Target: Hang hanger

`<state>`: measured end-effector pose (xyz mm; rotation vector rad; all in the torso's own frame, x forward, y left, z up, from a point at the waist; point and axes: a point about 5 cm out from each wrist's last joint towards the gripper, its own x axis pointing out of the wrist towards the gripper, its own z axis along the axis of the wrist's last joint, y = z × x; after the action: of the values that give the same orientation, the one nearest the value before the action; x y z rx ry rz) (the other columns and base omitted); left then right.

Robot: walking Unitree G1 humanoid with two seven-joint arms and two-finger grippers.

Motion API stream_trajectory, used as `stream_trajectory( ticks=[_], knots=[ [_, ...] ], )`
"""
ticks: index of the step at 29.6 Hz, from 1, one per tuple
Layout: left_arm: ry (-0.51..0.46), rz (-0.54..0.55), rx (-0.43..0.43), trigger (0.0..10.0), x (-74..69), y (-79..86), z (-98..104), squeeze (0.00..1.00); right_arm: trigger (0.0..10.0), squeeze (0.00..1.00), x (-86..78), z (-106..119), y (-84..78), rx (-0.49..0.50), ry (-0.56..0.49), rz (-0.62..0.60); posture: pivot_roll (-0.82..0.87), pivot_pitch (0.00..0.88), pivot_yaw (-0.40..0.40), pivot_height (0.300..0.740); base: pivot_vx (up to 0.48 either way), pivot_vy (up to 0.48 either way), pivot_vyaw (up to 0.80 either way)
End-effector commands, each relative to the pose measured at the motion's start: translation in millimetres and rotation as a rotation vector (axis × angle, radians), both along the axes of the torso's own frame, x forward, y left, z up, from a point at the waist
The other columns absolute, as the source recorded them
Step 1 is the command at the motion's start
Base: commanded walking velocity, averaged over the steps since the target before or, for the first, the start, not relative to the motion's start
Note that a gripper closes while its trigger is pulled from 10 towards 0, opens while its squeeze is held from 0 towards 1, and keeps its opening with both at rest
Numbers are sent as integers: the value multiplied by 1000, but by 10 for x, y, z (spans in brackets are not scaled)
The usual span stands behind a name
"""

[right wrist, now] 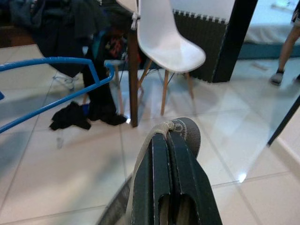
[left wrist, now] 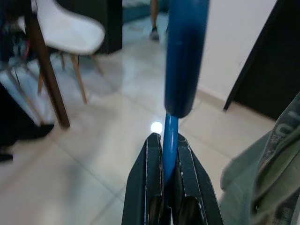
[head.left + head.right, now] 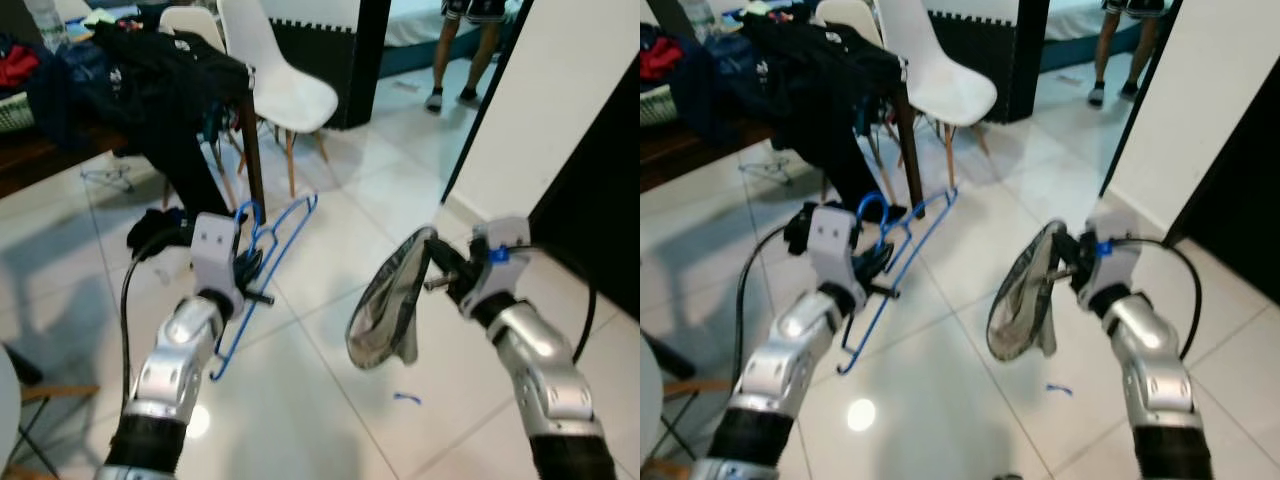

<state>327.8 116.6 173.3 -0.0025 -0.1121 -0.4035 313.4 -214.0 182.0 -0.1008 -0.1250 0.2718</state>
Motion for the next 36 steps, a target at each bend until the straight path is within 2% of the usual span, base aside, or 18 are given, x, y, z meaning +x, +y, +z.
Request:
stream_trajectory(
  ticks=[1,12,21,28,30,36],
  knots=[
    [-1,9,-4,10000,-8,34,30,0,10000,0,5,62,29,12,-22,7,73,147,-17,740,480,0,0],
    [-50,0,-10,10000,27,-18,232,0,10000,0,20,101,17,-8,-22,-29,73,150,-17,740,480,0,0],
    [-69,12,1,10000,33,-33,313,0,10000,0,8,110,24,-19,-17,-35,71,150,-13,740,480,0,0],
    [-69,65,17,10000,46,33,325,0,10000,0,-8,105,43,-4,-17,-30,71,149,-8,740,480,0,0],
    [-60,117,24,10000,57,113,314,0,10000,0,-19,96,76,5,-14,-17,70,149,-8,740,480,0,0],
    [-68,177,33,10000,70,214,341,0,10000,0,-19,84,119,-3,-6,-4,72,148,-9,740,480,0,0]
  ],
)
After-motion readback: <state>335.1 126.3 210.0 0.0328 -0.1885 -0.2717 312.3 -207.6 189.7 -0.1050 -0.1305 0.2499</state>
